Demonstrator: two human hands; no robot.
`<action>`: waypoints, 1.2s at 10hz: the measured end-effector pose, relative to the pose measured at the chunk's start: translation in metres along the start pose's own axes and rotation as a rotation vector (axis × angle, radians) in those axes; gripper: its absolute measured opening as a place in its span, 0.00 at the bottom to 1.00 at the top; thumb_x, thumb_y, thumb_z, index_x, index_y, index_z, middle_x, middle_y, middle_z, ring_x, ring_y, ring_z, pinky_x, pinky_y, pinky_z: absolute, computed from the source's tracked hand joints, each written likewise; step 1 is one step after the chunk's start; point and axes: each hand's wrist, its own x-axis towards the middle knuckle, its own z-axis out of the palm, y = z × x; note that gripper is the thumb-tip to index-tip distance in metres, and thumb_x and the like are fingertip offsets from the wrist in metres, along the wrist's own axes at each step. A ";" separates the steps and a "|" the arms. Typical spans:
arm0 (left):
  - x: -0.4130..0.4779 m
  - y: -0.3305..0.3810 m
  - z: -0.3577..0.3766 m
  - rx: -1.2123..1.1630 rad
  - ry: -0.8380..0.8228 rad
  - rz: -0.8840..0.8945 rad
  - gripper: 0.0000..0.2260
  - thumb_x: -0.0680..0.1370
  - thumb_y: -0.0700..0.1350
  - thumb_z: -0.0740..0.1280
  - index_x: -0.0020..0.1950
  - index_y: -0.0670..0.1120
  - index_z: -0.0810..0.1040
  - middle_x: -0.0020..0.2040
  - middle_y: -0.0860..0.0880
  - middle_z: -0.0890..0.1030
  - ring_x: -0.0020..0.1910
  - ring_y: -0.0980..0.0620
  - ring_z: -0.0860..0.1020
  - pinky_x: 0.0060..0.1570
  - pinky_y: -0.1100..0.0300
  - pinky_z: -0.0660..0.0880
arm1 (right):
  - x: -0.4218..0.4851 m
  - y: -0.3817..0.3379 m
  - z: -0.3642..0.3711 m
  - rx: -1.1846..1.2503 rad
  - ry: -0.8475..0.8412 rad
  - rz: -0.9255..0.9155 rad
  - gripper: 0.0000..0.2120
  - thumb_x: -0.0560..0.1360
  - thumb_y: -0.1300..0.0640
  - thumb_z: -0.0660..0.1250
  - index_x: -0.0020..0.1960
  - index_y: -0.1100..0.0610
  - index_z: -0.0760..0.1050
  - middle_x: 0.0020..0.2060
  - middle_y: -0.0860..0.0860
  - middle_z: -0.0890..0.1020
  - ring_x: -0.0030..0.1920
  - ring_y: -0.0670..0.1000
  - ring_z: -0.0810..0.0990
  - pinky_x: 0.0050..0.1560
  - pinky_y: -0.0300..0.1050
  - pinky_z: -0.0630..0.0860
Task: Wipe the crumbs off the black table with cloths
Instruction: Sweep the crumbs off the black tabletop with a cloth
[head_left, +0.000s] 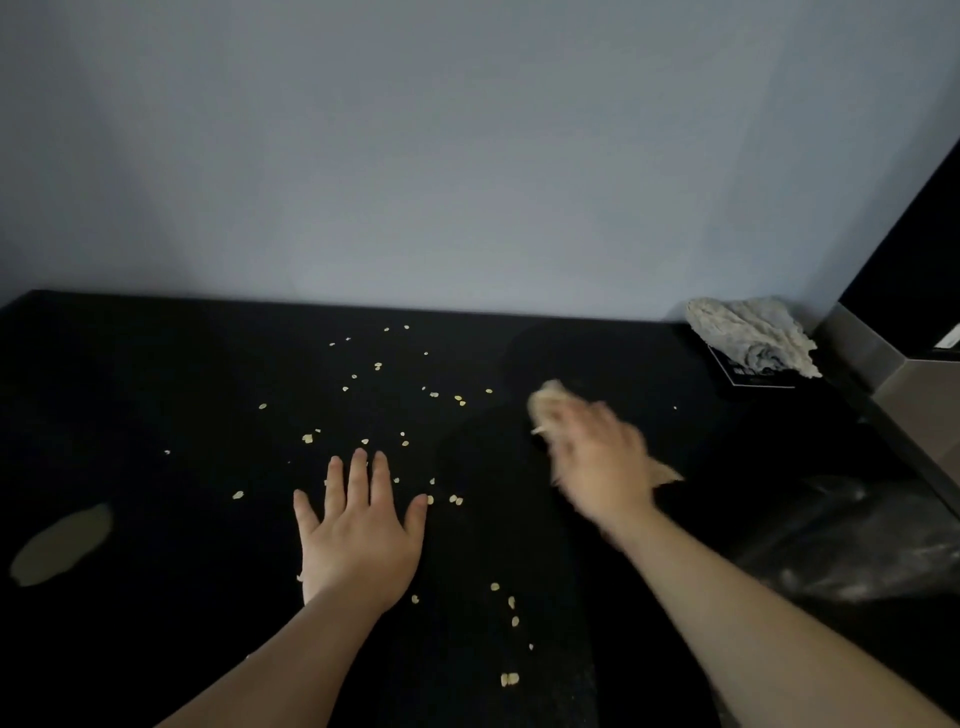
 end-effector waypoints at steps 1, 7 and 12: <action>0.001 -0.001 0.001 0.002 0.003 -0.002 0.30 0.80 0.62 0.41 0.78 0.49 0.41 0.79 0.50 0.42 0.77 0.48 0.38 0.74 0.43 0.41 | 0.008 0.012 -0.010 -0.039 -0.051 0.388 0.22 0.79 0.51 0.55 0.72 0.49 0.62 0.70 0.50 0.67 0.70 0.54 0.63 0.67 0.56 0.59; -0.001 0.000 0.003 0.015 0.041 -0.004 0.30 0.79 0.62 0.41 0.78 0.50 0.43 0.79 0.50 0.44 0.77 0.48 0.40 0.74 0.43 0.44 | 0.036 0.058 -0.030 -0.043 -0.063 0.632 0.21 0.76 0.54 0.57 0.69 0.56 0.66 0.67 0.57 0.69 0.66 0.60 0.66 0.64 0.53 0.62; -0.001 0.001 0.003 0.007 0.048 -0.007 0.29 0.80 0.62 0.42 0.78 0.50 0.44 0.79 0.51 0.44 0.77 0.49 0.40 0.74 0.44 0.42 | 0.019 -0.008 -0.008 -0.070 -0.041 0.483 0.24 0.77 0.48 0.55 0.72 0.49 0.61 0.74 0.53 0.60 0.71 0.58 0.58 0.68 0.57 0.57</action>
